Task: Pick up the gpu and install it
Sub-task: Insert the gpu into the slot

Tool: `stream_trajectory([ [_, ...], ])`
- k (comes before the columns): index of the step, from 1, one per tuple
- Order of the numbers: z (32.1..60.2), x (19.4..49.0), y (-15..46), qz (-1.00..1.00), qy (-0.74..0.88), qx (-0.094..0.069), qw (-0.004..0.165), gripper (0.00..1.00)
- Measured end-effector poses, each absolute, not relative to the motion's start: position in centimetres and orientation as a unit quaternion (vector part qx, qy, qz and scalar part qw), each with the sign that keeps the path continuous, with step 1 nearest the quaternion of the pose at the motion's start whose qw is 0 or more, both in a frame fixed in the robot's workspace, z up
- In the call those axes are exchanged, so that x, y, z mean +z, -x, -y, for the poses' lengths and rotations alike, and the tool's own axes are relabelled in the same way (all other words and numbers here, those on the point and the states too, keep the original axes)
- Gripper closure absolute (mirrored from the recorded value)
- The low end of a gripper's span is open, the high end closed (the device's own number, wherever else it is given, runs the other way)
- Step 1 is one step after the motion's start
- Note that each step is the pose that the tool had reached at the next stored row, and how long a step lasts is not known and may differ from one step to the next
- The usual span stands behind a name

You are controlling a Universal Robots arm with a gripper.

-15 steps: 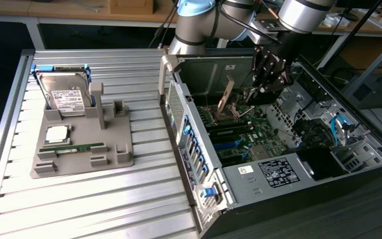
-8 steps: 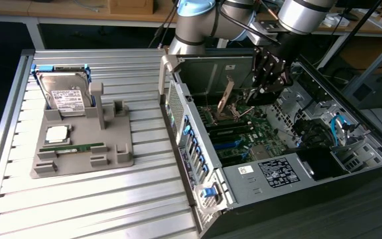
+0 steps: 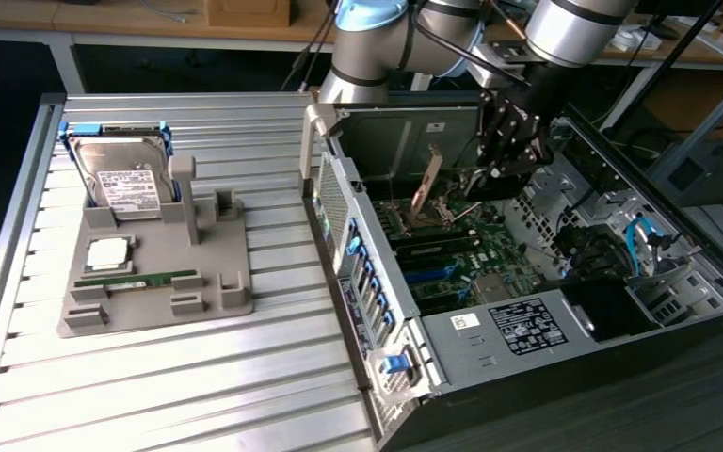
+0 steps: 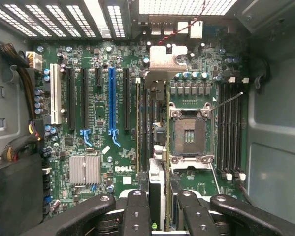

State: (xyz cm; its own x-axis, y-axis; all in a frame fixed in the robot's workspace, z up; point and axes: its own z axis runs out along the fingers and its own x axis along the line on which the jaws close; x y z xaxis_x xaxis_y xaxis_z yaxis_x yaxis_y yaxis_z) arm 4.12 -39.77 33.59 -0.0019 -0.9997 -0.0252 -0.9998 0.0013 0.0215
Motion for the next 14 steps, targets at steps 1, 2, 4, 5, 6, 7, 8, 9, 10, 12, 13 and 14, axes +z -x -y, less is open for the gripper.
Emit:
stream_trajectory([
  [1, 39.77, 33.56, -4.12, -0.708, 0.706, 0.017, 0.001, 0.73],
  [2, 39.78, 33.51, -4.12, -0.708, 0.706, 0.017, 0.001, 0.73],
  [4, 39.78, 33.44, -4.12, -0.708, 0.706, 0.017, 0.001, 0.73],
  [5, 39.78, 33.4, -4.12, -0.708, 0.706, 0.017, 0.001, 0.73],
  [6, 39.79, 33.36, -4.12, -0.708, 0.706, 0.017, 0.001, 0.73],
  [7, 39.79, 33.33, -4.12, -0.708, 0.706, 0.017, 0.001, 0.73],
  [8, 39.79, 33.3, -4.12, -0.708, 0.706, 0.017, 0.001, 0.73],
  [9, 39.8, 33.27, -4.11, -0.708, 0.706, 0.017, 0.001, 0.73],
  [10, 39.8, 33.26, -4.11, -0.708, 0.706, 0.017, 0.001, 0.73],
  [12, 39.81, 33.2, -4.11, -0.708, 0.706, 0.017, 0.001, 0.73],
  [13, 39.82, 33.18, -4.11, -0.708, 0.706, 0.017, 0.001, 0.73],
  [14, 39.83, 33.15, -4.11, -0.708, 0.706, 0.017, 0.001, 0.73],
])
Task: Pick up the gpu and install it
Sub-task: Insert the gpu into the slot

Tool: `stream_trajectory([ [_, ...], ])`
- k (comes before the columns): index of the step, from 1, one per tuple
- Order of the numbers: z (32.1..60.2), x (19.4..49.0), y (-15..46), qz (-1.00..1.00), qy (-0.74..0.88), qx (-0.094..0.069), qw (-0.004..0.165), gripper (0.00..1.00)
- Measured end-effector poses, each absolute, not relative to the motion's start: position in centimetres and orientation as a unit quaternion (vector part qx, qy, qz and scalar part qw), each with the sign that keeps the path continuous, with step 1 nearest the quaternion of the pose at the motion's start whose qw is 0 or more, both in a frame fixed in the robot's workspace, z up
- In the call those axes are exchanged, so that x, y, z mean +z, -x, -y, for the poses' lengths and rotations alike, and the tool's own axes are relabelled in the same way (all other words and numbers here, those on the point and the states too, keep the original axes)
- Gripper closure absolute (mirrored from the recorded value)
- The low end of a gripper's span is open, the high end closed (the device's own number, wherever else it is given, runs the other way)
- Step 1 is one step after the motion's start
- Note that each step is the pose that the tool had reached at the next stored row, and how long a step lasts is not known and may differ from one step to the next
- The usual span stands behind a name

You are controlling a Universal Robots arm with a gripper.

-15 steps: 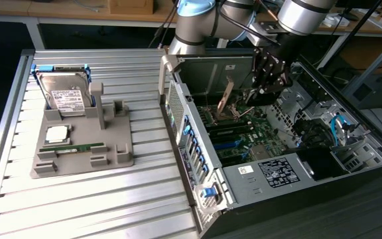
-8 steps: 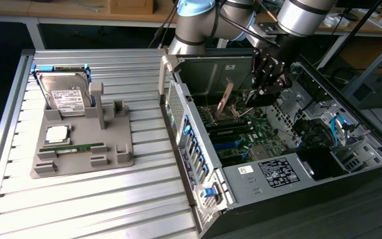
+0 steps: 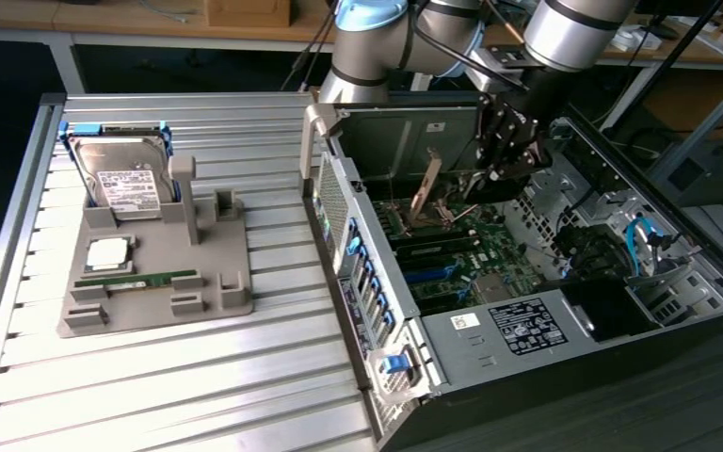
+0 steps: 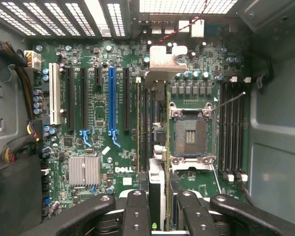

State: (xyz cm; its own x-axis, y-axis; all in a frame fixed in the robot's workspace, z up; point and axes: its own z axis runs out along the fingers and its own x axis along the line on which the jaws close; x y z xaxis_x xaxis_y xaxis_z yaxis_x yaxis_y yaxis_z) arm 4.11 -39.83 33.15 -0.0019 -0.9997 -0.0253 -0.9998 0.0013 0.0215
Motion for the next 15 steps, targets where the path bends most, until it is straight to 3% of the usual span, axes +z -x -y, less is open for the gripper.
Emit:
stream_trajectory([
  [15, 40.9, 33.0, -4.0, -0.708, 0.706, 0.017, 0.001, 0.73],
])
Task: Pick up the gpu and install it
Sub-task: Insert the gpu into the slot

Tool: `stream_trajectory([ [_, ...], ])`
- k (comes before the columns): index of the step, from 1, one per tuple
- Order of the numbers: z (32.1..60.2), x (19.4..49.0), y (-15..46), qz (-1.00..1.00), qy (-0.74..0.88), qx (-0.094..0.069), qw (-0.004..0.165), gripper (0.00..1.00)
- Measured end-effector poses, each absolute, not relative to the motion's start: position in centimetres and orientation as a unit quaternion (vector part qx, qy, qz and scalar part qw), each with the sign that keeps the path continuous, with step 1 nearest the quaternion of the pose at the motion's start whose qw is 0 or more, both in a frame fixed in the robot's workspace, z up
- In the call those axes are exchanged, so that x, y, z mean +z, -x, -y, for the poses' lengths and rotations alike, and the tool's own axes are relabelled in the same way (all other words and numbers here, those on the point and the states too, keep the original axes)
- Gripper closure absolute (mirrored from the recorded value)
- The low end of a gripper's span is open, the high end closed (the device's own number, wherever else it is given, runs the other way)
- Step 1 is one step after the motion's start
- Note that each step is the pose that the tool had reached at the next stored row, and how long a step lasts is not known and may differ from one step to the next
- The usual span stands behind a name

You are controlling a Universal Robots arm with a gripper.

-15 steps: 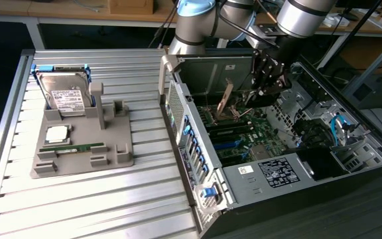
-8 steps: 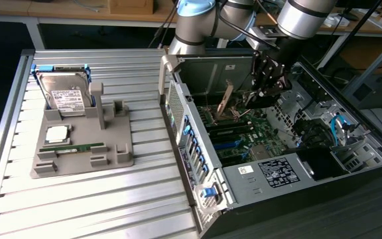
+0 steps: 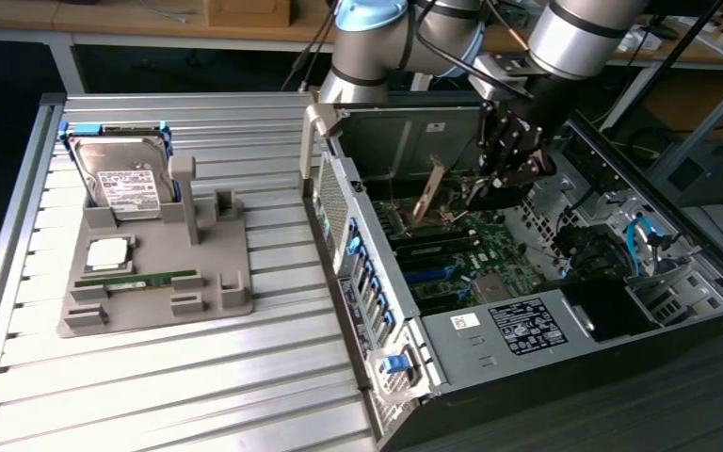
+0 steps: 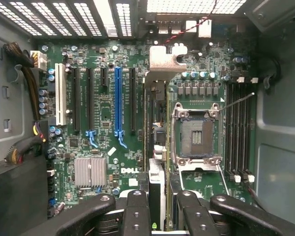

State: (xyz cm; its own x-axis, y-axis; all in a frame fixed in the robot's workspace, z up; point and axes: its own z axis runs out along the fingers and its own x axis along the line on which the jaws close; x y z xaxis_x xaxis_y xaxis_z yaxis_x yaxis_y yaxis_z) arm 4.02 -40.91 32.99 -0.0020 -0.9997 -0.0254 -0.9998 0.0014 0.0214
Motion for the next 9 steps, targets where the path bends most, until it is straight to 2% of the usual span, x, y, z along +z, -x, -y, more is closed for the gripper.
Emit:
stream_trajectory([
  [9, 41.56, 32.9, -3.98, -0.708, 0.706, 0.017, 0.001, 0.73],
])
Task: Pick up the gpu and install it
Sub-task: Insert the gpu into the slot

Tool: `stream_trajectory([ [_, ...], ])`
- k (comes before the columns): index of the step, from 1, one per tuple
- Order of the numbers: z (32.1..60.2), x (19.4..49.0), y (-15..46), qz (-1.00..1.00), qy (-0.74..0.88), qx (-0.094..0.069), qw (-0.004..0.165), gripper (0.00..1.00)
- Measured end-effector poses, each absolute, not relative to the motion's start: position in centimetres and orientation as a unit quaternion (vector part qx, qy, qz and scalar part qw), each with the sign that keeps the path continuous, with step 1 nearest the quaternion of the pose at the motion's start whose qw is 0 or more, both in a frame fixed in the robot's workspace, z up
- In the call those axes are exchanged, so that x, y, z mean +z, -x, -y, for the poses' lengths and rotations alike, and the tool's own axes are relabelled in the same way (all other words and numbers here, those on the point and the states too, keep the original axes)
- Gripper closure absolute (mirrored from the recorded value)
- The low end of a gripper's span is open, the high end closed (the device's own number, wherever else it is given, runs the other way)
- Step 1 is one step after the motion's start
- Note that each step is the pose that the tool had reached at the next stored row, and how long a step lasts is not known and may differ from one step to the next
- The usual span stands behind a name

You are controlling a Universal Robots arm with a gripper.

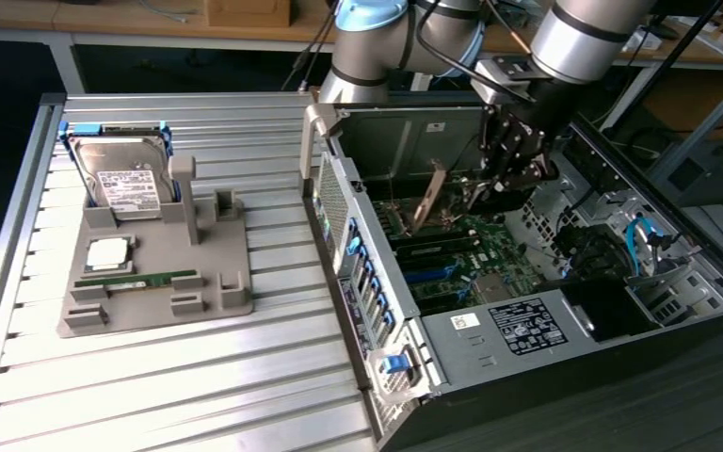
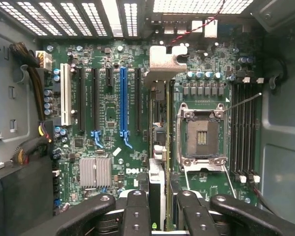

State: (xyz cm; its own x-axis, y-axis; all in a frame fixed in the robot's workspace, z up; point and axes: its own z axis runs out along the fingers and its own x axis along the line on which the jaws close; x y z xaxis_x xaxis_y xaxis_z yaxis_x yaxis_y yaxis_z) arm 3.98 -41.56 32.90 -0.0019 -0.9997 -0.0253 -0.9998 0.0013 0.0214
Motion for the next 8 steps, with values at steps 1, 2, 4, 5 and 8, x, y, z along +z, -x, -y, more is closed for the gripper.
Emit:
stream_trajectory([
  [1, 41.59, 32.89, -3.97, -0.708, 0.706, 0.017, 0.001, 0.73],
  [2, 41.63, 32.89, -3.96, -0.708, 0.706, 0.017, 0.001, 0.73],
  [4, 41.68, 32.86, -3.93, -0.708, 0.706, 0.017, 0.001, 0.73],
  [5, 41.71, 32.85, -3.91, -0.708, 0.706, 0.017, 0.001, 0.73],
  [8, 41.78, 32.82, -3.86, -0.708, 0.706, 0.017, 0.001, 0.73],
])
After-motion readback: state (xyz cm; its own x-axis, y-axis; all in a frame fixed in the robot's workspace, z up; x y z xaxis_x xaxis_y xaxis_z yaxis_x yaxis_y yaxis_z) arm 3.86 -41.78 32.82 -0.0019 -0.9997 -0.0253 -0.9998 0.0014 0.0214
